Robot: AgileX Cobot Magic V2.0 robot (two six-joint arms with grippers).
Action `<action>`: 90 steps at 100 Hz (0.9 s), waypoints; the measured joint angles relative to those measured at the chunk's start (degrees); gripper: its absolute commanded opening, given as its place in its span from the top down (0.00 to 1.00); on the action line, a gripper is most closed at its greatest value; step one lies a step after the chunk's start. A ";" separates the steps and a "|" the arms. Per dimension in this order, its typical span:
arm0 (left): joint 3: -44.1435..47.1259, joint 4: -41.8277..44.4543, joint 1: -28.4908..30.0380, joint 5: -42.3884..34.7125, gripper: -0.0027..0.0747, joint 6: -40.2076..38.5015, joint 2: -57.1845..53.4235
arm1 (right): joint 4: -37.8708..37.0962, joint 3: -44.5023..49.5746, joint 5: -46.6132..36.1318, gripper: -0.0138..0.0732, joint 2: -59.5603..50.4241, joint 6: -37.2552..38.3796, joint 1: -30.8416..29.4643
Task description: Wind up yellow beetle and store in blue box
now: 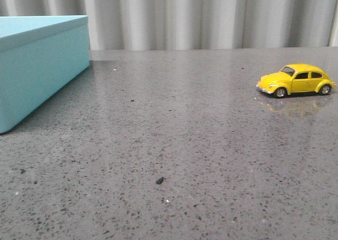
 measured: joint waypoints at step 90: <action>-4.32 -0.85 0.00 0.21 0.99 0.21 7.37 | 3.06 -34.59 17.13 0.91 34.11 0.00 9.80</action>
